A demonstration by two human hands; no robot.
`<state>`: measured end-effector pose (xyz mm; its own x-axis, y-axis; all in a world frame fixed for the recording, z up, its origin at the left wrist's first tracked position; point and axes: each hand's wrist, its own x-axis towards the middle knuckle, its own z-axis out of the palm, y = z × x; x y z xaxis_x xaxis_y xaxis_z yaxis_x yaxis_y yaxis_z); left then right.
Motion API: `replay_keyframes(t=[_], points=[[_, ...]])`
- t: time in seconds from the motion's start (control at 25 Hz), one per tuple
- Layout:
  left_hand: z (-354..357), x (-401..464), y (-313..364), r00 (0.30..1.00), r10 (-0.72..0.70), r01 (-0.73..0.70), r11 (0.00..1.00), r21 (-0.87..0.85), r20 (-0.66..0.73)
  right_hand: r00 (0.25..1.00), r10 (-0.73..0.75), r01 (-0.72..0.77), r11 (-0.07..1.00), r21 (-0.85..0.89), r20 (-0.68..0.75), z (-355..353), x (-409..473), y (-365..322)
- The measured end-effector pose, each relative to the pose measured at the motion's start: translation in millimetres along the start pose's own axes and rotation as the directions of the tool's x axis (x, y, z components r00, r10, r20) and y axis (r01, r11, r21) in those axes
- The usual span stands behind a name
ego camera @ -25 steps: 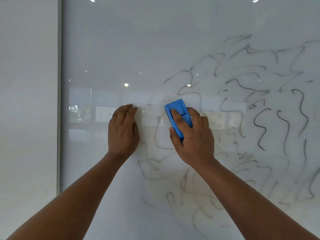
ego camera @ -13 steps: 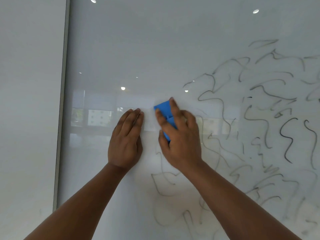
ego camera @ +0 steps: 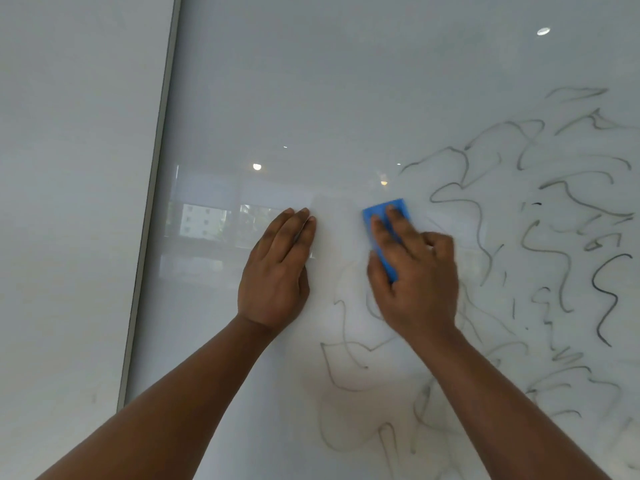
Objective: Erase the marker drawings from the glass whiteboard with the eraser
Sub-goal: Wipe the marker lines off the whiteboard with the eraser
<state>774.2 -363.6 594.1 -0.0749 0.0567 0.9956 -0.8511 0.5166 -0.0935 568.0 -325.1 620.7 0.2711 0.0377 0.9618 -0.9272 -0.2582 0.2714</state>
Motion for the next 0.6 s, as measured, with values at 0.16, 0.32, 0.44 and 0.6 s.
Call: replay_keyframes(t=[0.16, 0.32, 0.44, 0.6], points=[[2, 0, 0, 1.000, 0.007, -0.007, 1.000, 0.011, -0.010, 0.988, 0.142, -0.145, 0.988, -0.049, -0.055, 9, 35, -14], [2, -1, -1, 1.000, 0.009, -0.009, 1.000, 0.005, -0.020, 1.000, 0.008, -0.009, 0.999, -0.038, -0.017, 3, -12, -14], [4, -2, -2, 1.000, 0.010, -0.010, 1.000, 0.001, -0.019, 0.965, 0.249, -0.251, 0.968, -0.008, -0.075, 7, 19, -8], [3, -4, -6, 1.000, 0.007, -0.009, 0.998, -0.069, -0.030, 0.997, 0.082, -0.081, 0.994, 0.073, -0.005, 21, -11, -61]])
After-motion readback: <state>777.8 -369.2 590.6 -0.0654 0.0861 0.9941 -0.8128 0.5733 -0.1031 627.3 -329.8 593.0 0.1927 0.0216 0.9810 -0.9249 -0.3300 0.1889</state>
